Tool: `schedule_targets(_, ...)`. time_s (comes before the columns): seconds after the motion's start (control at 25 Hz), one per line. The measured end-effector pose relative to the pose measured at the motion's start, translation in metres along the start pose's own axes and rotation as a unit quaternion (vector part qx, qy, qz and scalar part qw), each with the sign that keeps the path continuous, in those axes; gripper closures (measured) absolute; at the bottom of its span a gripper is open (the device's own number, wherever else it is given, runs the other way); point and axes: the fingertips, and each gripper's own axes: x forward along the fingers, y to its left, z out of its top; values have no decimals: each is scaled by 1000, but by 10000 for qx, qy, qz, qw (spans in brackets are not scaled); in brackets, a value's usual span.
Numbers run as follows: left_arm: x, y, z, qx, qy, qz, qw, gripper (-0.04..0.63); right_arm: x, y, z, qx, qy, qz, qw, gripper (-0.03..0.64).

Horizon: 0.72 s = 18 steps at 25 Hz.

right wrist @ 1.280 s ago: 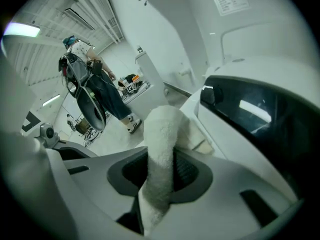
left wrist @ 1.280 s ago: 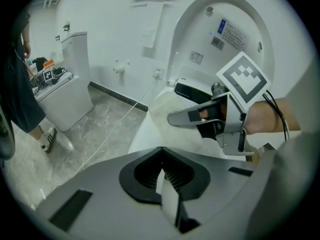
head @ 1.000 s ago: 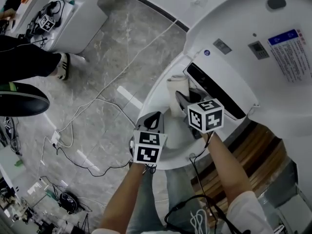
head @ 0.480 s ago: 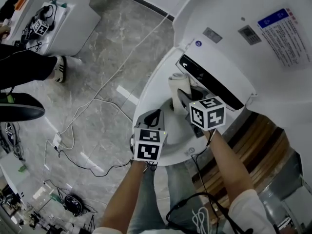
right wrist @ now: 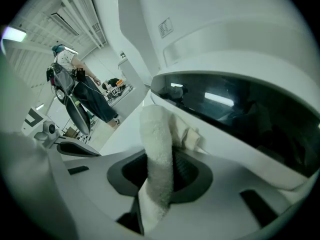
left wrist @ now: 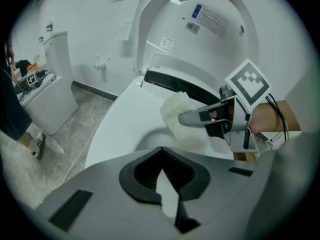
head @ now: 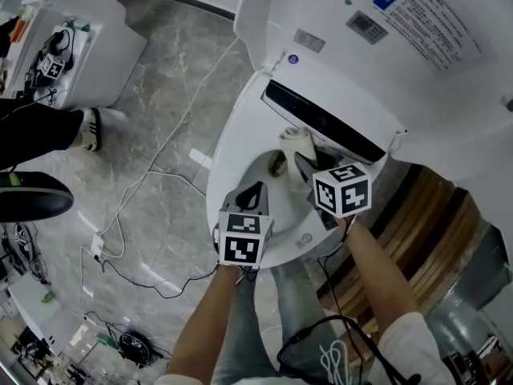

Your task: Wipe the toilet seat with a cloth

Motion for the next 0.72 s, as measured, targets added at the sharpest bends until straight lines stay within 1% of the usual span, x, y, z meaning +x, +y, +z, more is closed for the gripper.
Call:
schedule_targets(0.2,8,-20,-2,222,-15,-28,9997,584,-23,-20,-23,299,-109,-141,9994,517)
schedule_targets(0.48,15,-58,-3,597,4,-239,9979,584,-57,-44,-47,767,-407,-333,9957,517)
schedule_targets(0.72,20,-85,-9,793,51,-369,9962,584,-88,-67,-61,1058,-652,-516,9909,517)
